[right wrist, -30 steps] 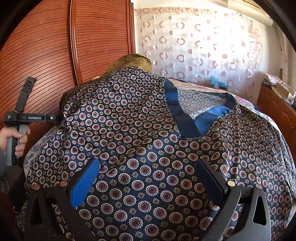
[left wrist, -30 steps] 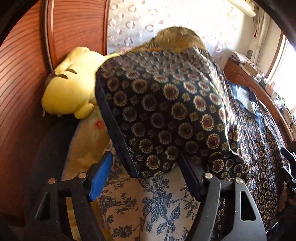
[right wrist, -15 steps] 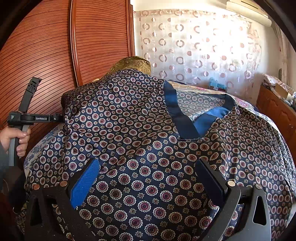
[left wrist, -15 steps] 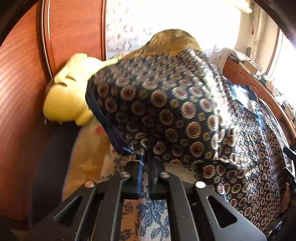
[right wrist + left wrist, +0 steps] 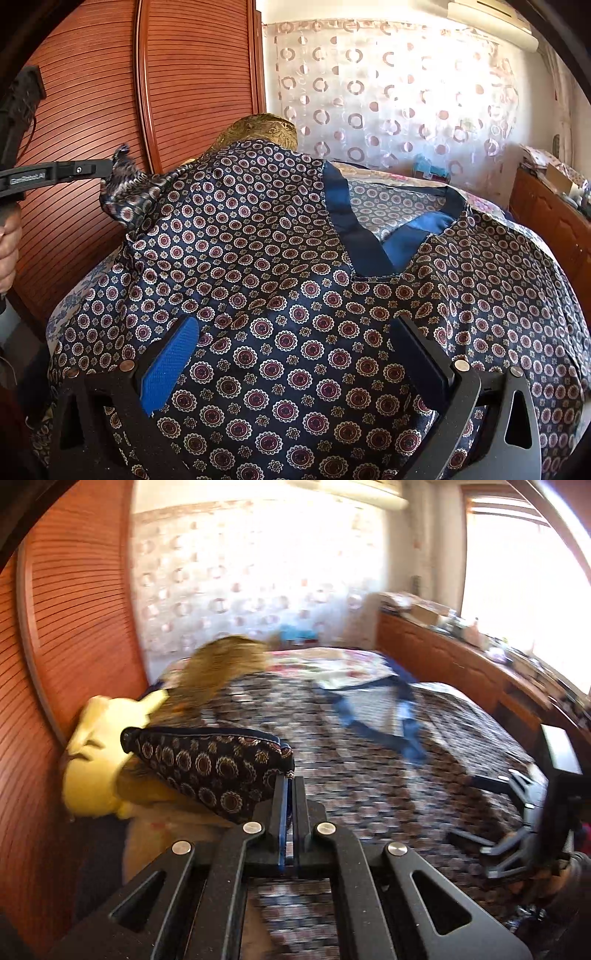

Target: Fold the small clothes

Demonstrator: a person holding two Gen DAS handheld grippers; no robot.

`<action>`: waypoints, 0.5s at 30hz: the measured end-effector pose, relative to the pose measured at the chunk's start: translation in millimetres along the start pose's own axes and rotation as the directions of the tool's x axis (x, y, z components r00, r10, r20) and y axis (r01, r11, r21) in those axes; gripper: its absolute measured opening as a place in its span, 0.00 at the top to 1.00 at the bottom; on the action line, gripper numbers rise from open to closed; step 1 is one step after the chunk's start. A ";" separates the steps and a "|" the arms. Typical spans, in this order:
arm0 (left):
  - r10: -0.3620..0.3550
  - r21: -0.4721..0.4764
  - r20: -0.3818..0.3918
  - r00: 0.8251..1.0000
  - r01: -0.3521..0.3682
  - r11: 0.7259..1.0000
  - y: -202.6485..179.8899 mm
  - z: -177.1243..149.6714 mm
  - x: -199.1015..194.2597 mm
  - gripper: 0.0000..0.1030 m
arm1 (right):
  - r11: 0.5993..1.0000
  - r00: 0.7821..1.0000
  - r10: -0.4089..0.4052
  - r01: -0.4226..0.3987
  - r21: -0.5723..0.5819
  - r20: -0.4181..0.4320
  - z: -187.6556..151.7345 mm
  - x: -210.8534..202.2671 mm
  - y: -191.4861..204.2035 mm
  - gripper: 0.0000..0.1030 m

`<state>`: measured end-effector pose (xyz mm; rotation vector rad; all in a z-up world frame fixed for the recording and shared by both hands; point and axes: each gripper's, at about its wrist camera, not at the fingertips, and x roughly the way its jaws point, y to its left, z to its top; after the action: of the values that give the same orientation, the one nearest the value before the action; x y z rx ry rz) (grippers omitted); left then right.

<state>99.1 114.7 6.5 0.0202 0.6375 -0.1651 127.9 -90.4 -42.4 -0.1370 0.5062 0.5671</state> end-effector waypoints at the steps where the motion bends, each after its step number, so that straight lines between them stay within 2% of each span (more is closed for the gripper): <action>1: -0.015 0.013 -0.005 1.000 0.015 1.000 -8.2 -0.4 1.6 0.97 | 1.000 1.000 0.000 0.000 0.003 0.002 -0.2 -0.6 -0.4 0.00; 5: -0.004 0.056 -0.019 1.000 0.005 0.998 -22.8 -0.3 3.1 0.97 | 1.000 1.000 0.003 -0.003 0.023 0.010 -1.0 -3.3 -4.2 0.00; 6: 0.000 0.062 -0.014 1.000 0.001 0.998 -23.3 -0.3 1.1 0.89 | 1.000 1.000 0.004 -0.005 0.028 0.010 -0.9 -3.5 -4.9 0.00; 7: 0.000 0.064 -0.009 1.000 0.001 0.998 -21.4 0.6 -1.7 0.75 | 0.999 1.000 0.006 -0.006 0.031 0.010 -1.3 -3.7 -5.5 0.00; 11: -0.002 0.050 0.017 1.000 0.002 0.999 -13.7 -1.9 -12.6 0.46 | 0.999 1.000 0.010 -0.011 0.037 0.011 -1.7 -4.7 -7.3 0.00; 12: -0.002 0.038 0.019 1.000 0.001 0.999 -10.6 -3.6 -12.7 0.33 | 0.999 1.000 0.010 -0.010 0.037 0.011 -1.0 -4.2 -7.0 0.00; 13: 0.002 0.021 0.021 1.000 -0.002 1.000 -6.1 -7.0 -12.8 0.27 | 0.999 1.000 0.009 -0.010 0.037 0.012 -0.8 -4.1 -6.8 0.00; 15: 0.011 -0.007 0.008 1.000 -0.011 1.000 4.2 -16.5 -10.8 0.24 | 0.999 1.000 0.011 -0.011 0.036 0.013 -0.8 -4.2 -7.1 0.00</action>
<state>81.5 121.6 -0.5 0.0164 0.6295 -0.1518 128.4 -98.5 -41.1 -0.0963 0.5050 0.5688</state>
